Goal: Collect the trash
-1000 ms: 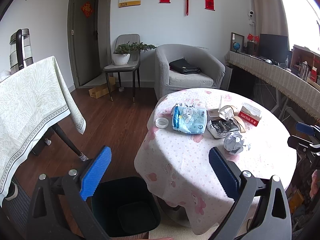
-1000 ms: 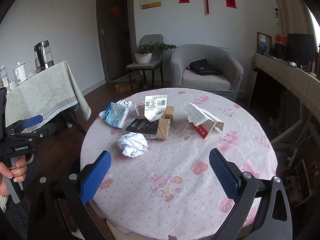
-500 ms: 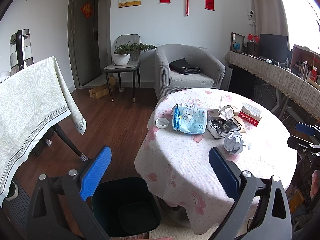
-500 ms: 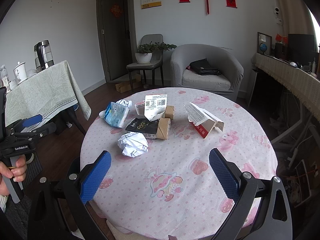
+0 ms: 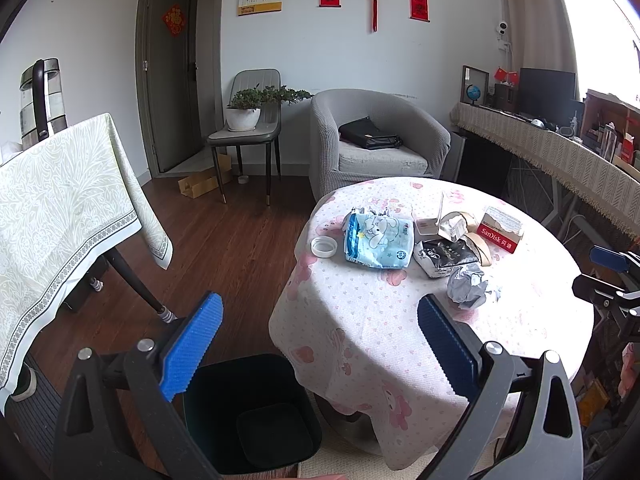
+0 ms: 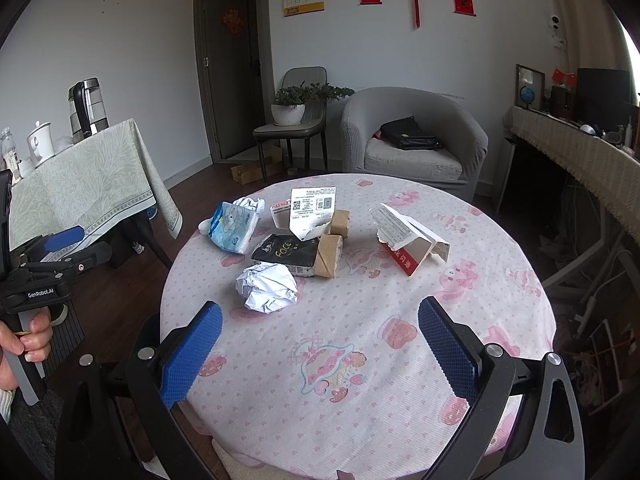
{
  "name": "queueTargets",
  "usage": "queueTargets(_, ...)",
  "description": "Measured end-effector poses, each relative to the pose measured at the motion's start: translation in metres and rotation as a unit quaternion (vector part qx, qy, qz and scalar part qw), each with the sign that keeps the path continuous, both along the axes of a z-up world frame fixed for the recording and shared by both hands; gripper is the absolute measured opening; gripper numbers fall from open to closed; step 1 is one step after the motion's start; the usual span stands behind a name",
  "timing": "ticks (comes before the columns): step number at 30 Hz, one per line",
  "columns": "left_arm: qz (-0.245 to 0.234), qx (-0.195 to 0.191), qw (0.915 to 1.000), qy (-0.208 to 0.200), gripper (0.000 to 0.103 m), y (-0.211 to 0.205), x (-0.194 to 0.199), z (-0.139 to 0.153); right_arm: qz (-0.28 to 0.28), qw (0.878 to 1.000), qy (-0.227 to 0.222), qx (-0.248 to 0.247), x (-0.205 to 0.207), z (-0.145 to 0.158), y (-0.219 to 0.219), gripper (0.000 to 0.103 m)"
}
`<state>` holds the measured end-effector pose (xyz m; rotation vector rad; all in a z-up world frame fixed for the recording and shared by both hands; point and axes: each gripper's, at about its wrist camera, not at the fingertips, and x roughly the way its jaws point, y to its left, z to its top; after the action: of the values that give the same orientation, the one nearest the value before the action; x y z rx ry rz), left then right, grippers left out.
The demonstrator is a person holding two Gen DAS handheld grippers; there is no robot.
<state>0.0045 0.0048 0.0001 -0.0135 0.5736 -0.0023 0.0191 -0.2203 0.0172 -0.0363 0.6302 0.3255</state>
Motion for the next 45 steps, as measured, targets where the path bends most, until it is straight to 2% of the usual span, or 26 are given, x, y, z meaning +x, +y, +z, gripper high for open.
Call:
queueTargets(21,0.001,0.008,1.0000,0.003,0.099,-0.004,-0.001,-0.002,-0.001,1.000,0.001,0.001,0.000,-0.002,0.001,0.099)
queueTargets(25,-0.012,0.000,0.9999,0.011,0.099,-0.006,0.001,-0.005,0.000,1.000,0.002,0.004,0.001,-0.002,0.000,0.099)
queueTargets(29,-0.016,0.008,0.9998,0.001,0.097,-0.010,-0.001,-0.005,0.002,1.000,0.002,0.006,0.000,-0.002,0.001,0.099)
queueTargets(33,-0.029,0.014,0.9995,0.000,0.086,-0.017,-0.001,-0.006,0.004,1.000,0.006,0.017,0.003,-0.001,-0.003,0.099)
queueTargets(37,-0.047,0.008,0.9989,0.008,0.081,-0.027,0.003,-0.007,0.004,1.000,0.013,0.025,0.010,-0.001,-0.007,0.099)
queueTargets(45,-0.102,-0.022,0.9940,0.031,0.079,-0.059,0.016,-0.014,0.002,0.998,0.025,0.049,0.025,0.002,-0.015,0.098)
